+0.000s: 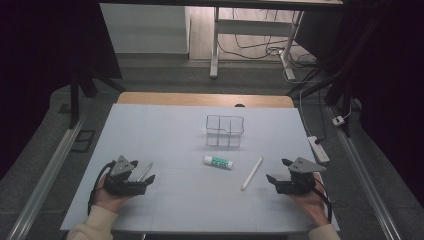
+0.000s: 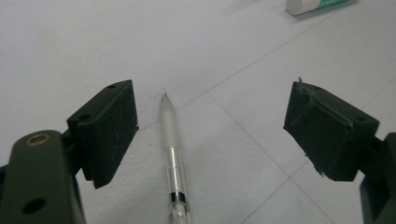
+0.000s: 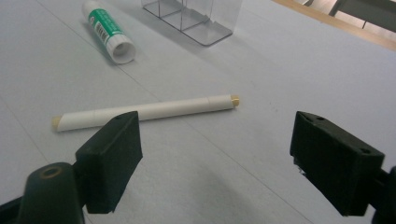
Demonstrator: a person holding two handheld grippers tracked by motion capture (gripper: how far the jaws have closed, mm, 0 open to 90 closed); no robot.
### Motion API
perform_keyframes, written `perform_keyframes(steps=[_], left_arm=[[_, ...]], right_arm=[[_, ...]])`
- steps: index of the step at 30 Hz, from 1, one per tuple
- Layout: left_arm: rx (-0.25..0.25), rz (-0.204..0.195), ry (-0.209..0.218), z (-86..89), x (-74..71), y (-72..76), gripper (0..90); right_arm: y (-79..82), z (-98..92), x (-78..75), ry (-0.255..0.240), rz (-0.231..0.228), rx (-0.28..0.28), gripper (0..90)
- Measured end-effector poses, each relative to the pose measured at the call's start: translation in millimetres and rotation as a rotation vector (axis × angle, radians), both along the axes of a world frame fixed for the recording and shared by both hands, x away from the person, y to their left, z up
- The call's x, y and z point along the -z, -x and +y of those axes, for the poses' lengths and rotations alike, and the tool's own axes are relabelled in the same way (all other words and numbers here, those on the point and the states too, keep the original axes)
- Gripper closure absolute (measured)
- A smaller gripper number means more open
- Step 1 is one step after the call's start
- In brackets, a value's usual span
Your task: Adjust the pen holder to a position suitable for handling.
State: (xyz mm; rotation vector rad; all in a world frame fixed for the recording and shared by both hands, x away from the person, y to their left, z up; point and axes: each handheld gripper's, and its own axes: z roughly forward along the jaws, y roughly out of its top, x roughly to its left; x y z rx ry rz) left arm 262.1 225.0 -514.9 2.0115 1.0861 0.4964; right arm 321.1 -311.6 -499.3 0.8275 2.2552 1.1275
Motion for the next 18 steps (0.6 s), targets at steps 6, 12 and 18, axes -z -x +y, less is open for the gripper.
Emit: perform_keyframes(steps=[6, 12, 18], left_arm=[[0.003, -0.006, 0.000, 0.7, 0.1, 0.4, 18.2], [0.002, -0.011, -0.003, 0.9, -0.3, 0.9, 19.1], [0.006, -0.008, -0.002, 1.7, 0.7, -0.4, 19.2]], right_arm=[[1.4, -0.3, -2.7, -0.013, -0.007, -0.002, 20.0], [0.9, 0.9, -3.7, -0.027, 0.005, -0.001, 22.3], [-0.6, 0.9, -4.2, -0.031, 0.016, 0.006, 23.6]])
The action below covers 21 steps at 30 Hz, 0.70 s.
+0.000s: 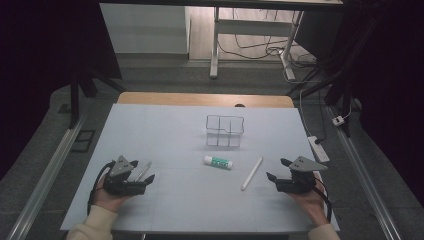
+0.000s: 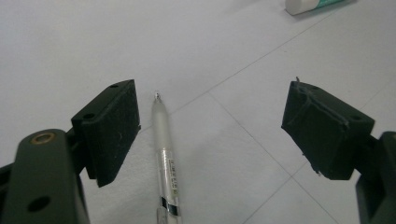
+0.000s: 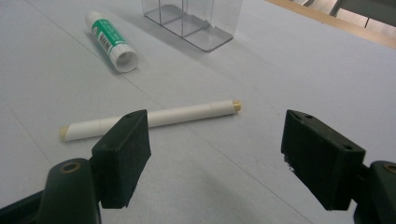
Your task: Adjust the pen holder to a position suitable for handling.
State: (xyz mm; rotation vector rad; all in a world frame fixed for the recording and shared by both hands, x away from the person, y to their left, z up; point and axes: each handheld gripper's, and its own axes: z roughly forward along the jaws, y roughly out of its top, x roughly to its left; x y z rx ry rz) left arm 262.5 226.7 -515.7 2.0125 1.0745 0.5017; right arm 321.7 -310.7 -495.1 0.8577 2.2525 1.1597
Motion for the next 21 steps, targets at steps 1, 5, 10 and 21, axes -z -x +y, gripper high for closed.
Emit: perform_keyframes(steps=[1, 5, 10, 21], left_arm=[[0.000, 0.001, 0.001, 0.2, 0.1, -0.2, 19.2], [0.004, 0.004, -0.001, -0.2, 0.3, -0.2, 19.2], [0.010, 0.003, -0.004, -1.5, 0.3, 0.0, 19.5], [0.008, 0.007, 0.001, -0.8, 0.1, -0.7, 21.6]], right_arm=[[-0.5, 0.3, 0.3, -0.003, 0.001, 0.001, 23.8], [-2.6, 1.5, -0.1, -0.007, 0.008, 0.009, 25.2], [-8.7, 6.8, -3.9, -0.014, 0.017, 0.019, 27.6], [-22.5, 30.9, -17.1, -0.002, 0.008, 0.044, 45.3]])
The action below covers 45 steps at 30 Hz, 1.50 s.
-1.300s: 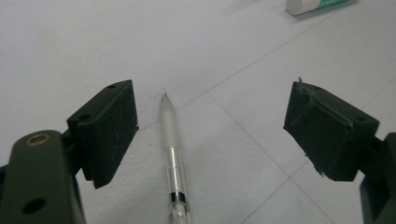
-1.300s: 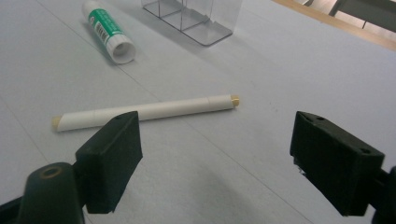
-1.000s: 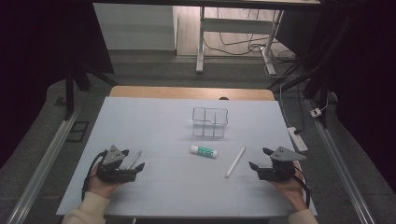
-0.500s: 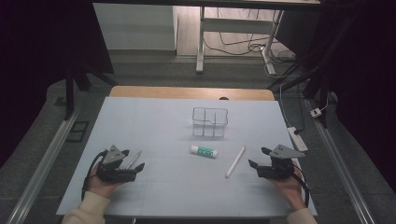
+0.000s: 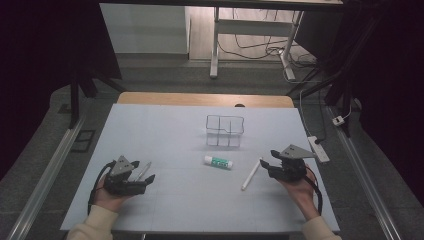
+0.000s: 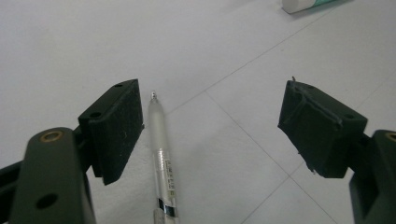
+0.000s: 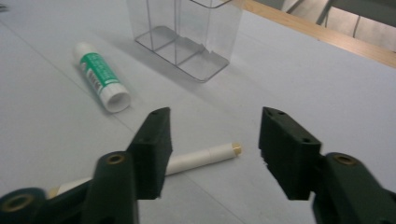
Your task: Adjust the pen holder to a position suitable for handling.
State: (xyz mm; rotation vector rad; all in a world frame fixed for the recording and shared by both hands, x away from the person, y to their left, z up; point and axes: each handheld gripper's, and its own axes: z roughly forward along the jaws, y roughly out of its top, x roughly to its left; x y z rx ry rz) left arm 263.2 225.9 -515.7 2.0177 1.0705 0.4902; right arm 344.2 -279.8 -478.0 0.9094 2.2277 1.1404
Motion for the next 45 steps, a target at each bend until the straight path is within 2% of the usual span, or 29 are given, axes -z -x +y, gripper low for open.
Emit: perform_keyframes(steps=[7, 9, 10, 16, 23, 31, 38, 45], left_arm=[[-0.001, 0.002, 0.000, 0.3, 0.2, -0.3, 21.1], [-0.002, 0.002, -0.003, 0.4, 0.3, -0.3, 20.9], [-0.003, 0.002, -0.004, 0.5, 0.4, -0.4, 20.9], [-0.001, 0.005, -0.004, 0.2, 0.9, -0.9, 20.8], [0.001, 0.007, -0.009, 0.3, 1.6, -1.3, 20.7], [0.003, 0.009, -0.012, 0.4, 2.1, -1.4, 20.7], [0.004, 0.009, -0.013, 0.6, 2.4, -1.5, 20.8], [0.007, 0.011, -0.018, 0.5, 3.2, -2.0, 20.8]], right_arm=[[-9.7, 9.9, -2.9, 0.005, 0.024, 0.005, 63.1], [-13.0, 12.8, -3.8, 0.003, 0.021, 0.021, 74.3], [-13.0, 12.8, -3.8, 0.003, 0.021, 0.021, 74.3], [-20.8, 18.3, -4.6, 0.004, 0.036, 0.035, 89.2], [-34.6, 29.1, -3.3, 0.001, 0.034, 0.043, 89.3], [-56.8, 38.1, 2.2, -0.011, 0.066, 0.060, 89.3], [-75.4, 45.4, 3.6, -0.027, 0.070, 0.089, 89.3], [-83.0, 50.1, 8.0, -0.037, 0.078, 0.090, 89.2]])
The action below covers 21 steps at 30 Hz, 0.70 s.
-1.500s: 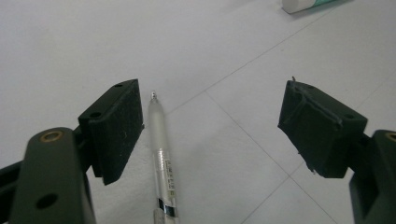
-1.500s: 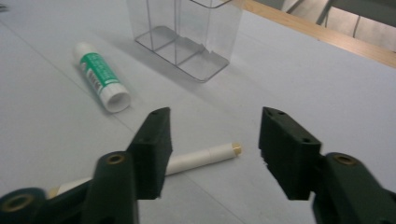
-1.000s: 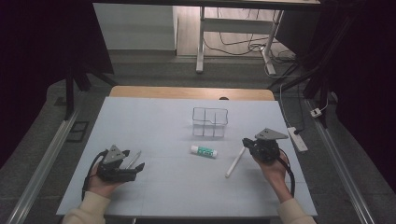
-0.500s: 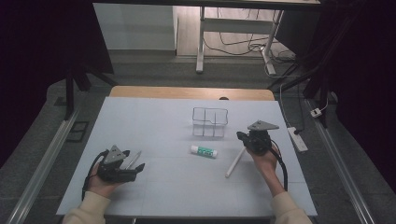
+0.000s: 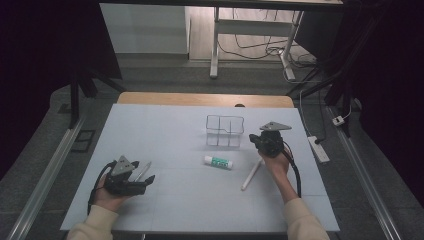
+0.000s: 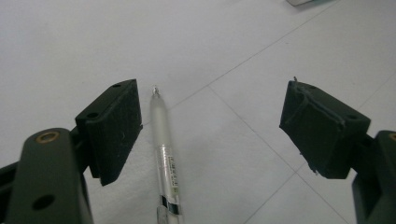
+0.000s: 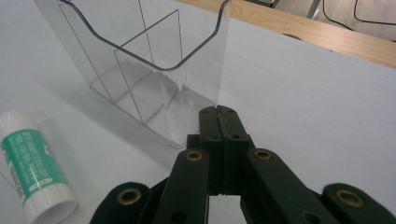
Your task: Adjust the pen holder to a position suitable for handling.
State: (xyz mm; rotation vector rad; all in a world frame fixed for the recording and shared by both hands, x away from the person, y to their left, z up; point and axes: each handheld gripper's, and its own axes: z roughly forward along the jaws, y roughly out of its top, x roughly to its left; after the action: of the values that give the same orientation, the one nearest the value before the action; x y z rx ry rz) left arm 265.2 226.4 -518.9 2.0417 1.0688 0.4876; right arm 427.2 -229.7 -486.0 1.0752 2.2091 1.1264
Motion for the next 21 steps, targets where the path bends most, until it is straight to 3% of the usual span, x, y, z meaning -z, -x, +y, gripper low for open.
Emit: perform_keyframes(steps=[11, 16, 21], left_arm=[[-0.003, -0.001, -0.005, -0.2, 0.3, -0.5, 20.8], [-0.003, -0.002, -0.007, -0.3, 0.5, -0.6, 20.8], [-0.002, -0.004, -0.007, -0.5, 0.4, -0.3, 20.8]], right_arm=[[-9.6, 11.0, 5.9, 0.021, 0.017, -0.009, 89.2], [-11.7, 14.8, 8.0, 0.002, 0.037, -0.020, 89.2], [-13.5, 17.8, 8.5, 0.012, 0.026, -0.016, 89.2]])
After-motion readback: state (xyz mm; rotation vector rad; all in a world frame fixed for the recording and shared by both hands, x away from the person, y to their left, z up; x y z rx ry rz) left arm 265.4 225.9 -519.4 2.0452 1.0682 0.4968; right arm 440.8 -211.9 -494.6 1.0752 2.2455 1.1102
